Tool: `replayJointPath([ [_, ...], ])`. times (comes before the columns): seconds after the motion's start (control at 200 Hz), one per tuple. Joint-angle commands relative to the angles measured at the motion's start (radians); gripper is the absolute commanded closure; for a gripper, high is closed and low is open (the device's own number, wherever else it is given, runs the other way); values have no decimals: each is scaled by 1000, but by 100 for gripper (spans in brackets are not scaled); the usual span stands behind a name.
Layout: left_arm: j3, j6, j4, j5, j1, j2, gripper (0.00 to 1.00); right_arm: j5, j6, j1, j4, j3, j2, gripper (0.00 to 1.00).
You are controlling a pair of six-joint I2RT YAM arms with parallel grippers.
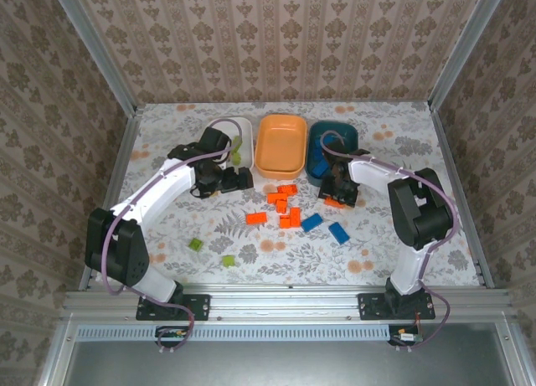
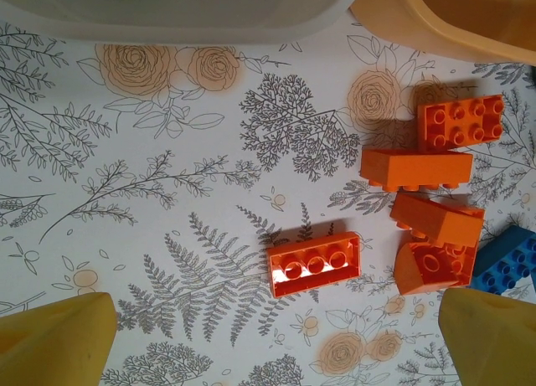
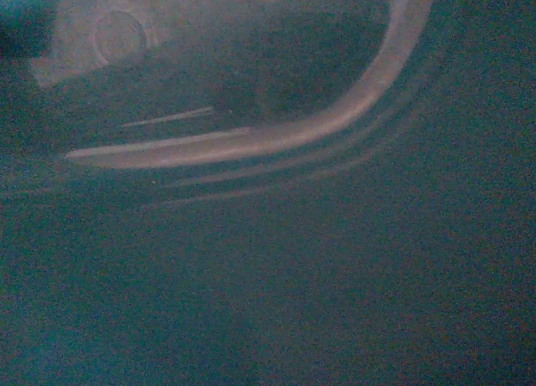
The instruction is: Sort the legos into containers by color
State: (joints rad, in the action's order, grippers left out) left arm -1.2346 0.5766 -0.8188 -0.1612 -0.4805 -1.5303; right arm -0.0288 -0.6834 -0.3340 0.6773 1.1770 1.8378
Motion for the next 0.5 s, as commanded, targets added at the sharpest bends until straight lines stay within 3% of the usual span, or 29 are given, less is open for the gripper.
replayJointPath([
  [0.0, 4, 11, -7, -14, 7, -6, 0, -25, 13, 1, 47, -32, -85, 39],
  [0.305, 9, 35, 57, -39, 7, -30, 0, 164, -47, -6, 131, -24, -333, 41],
  [0.495, 12, 36, 56, -37, -5, -27, 0, 244, -66, -11, 111, 178, -234, 41],
])
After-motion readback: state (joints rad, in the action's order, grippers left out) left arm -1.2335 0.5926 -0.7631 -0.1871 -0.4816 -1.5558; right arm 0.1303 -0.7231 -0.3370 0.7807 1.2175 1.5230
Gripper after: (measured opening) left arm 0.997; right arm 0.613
